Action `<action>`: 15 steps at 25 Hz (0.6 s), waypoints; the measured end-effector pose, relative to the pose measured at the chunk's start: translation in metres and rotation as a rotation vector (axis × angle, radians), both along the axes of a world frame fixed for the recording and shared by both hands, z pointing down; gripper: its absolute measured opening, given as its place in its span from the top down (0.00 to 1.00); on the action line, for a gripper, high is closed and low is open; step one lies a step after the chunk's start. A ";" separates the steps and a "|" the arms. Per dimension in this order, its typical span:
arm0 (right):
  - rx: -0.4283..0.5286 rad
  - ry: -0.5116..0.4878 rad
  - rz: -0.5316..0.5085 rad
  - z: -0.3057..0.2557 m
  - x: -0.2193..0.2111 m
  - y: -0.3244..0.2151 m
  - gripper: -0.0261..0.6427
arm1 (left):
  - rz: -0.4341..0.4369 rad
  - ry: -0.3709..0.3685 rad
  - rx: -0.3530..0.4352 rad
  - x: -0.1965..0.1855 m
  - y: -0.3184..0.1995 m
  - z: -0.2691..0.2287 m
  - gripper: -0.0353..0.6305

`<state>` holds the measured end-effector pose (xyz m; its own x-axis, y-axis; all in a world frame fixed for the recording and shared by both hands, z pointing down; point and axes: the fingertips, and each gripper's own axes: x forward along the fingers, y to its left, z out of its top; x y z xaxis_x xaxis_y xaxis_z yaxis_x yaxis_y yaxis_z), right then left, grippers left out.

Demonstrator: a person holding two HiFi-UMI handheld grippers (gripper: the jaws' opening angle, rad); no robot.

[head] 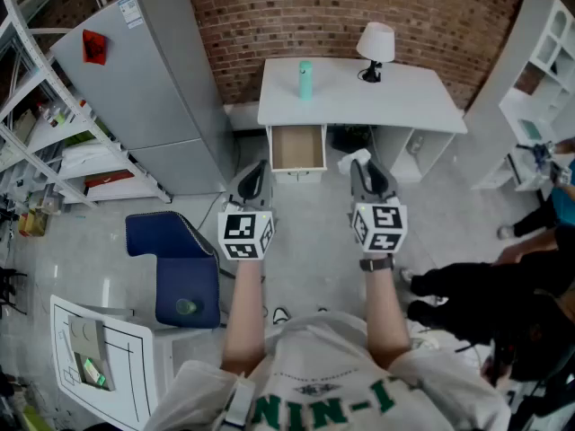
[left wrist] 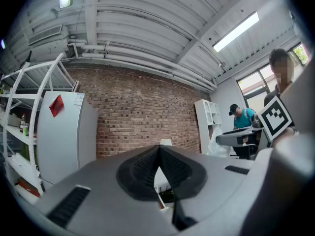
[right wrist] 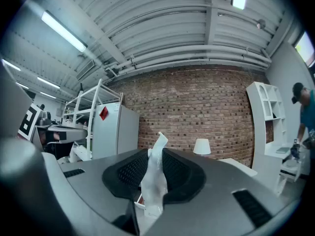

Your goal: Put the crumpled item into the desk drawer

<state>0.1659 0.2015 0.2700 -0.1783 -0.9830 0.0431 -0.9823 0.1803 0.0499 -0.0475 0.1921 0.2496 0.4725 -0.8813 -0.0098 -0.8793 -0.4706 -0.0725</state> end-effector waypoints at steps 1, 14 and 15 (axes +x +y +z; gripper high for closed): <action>0.004 0.000 -0.002 -0.002 0.001 0.000 0.84 | -0.001 0.001 0.000 0.001 0.000 -0.001 0.95; 0.009 -0.011 -0.037 -0.002 0.021 0.010 0.84 | -0.022 0.008 -0.007 0.026 0.013 -0.001 0.95; 0.007 -0.020 -0.035 -0.002 0.024 0.011 0.84 | -0.024 0.010 -0.016 0.029 0.014 0.001 0.95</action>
